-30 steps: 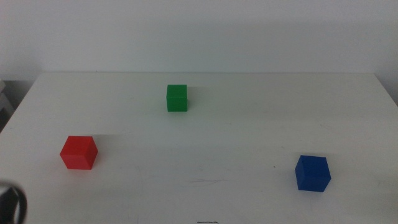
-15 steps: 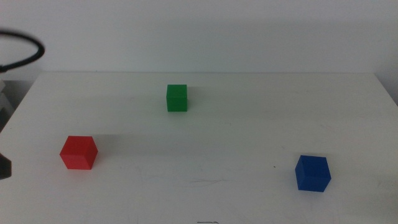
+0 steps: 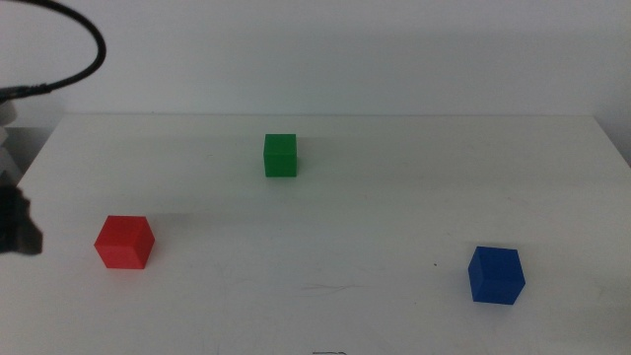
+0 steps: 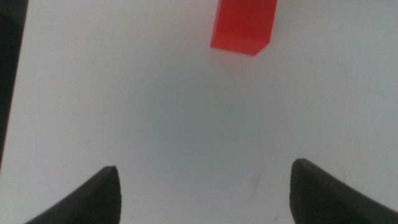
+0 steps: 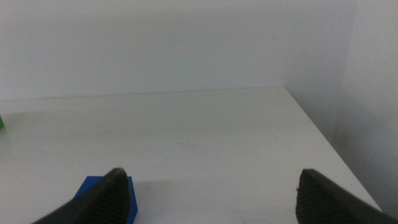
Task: Stack red cubes first, then green, then blue cubes in a specific spot.
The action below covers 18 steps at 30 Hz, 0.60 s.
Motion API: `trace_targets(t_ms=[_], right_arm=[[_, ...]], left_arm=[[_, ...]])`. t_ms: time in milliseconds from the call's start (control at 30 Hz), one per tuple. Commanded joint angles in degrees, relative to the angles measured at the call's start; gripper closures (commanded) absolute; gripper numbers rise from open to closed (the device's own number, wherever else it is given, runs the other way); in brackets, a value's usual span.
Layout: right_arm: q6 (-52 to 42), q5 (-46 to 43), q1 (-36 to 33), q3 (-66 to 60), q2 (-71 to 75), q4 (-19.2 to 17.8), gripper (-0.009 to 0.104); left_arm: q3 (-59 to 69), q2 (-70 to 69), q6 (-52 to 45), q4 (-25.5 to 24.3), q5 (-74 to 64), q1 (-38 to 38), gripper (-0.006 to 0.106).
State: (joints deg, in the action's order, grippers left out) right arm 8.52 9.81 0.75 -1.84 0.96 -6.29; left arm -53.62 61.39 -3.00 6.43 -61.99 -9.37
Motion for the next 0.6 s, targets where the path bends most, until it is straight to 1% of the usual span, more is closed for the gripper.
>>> trace_targets(t_ms=[0,100,300,567], right_arm=[[-0.37,-4.63,0.06,1.25,0.89,-0.5,0.001],[-0.37,-4.63,0.06,1.25,0.89,-0.5,0.001],[-0.37,-4.63,0.06,1.25,0.89,-0.5,0.001],[-0.37,-4.63,0.06,1.25,0.89,-0.5,0.001]], left_arm=[[-3.0,1.92,0.0,1.81,3.44,0.1,0.009],[-5.63,6.83,0.0,0.85,2.68,1.57,0.009],[-13.52,17.97,4.09,-6.09,3.24,9.42,0.009],[-23.16,31.4,4.13,-6.43,2.61,13.28,0.009]])
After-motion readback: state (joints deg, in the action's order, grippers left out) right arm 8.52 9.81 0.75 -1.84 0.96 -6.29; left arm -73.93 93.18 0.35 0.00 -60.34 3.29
